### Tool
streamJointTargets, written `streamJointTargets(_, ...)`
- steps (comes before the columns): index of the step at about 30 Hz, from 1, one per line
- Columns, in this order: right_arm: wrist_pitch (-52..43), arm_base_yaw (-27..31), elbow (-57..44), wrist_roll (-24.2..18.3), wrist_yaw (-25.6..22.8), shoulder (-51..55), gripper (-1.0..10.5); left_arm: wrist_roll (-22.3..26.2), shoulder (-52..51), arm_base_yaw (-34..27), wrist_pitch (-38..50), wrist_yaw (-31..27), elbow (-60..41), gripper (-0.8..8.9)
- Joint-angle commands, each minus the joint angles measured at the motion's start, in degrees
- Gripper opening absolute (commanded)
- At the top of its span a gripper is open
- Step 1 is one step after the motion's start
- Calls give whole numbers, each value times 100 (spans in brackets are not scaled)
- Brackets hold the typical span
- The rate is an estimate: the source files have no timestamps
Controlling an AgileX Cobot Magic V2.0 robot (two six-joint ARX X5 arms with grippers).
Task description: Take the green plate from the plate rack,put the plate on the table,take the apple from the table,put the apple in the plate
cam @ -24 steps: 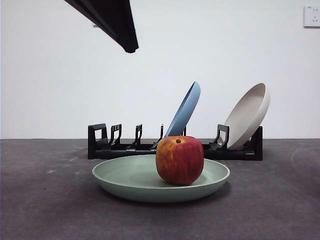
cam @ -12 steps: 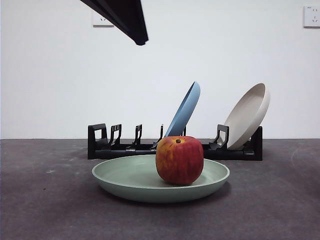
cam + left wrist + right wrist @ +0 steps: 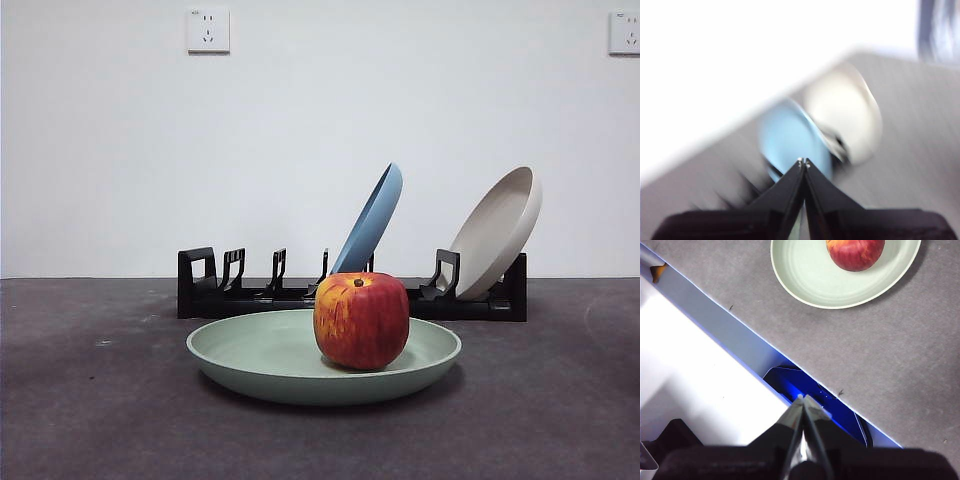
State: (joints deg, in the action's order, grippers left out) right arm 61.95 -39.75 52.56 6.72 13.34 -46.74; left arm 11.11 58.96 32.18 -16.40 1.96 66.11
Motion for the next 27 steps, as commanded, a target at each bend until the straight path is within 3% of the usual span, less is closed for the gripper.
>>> streamJointTargets(1, -13, -7, 13, 31, 2, 4, 1, 111, -319, -815, -7, 245, -22, -3)
streamJointTargets(6, -11, -7, 13, 31, 2, 4, 1, 190, -1062, -1847, 136, 269, -356, -3)
streamJointTargets(12, -13, -7, 13, 31, 2, 4, 1, 247, -2149, -2553, 1307, 258, -1845, -3)
streamJointTargets(16, -13, -7, 13, 31, 2, 4, 1, 208, -2898, -2859, 1886, 262, -3038, -3)
streamJointTargets(27, -11, -7, 13, 31, 2, 4, 1, -175, -4809, -3276, 1956, 258, -5705, -3)
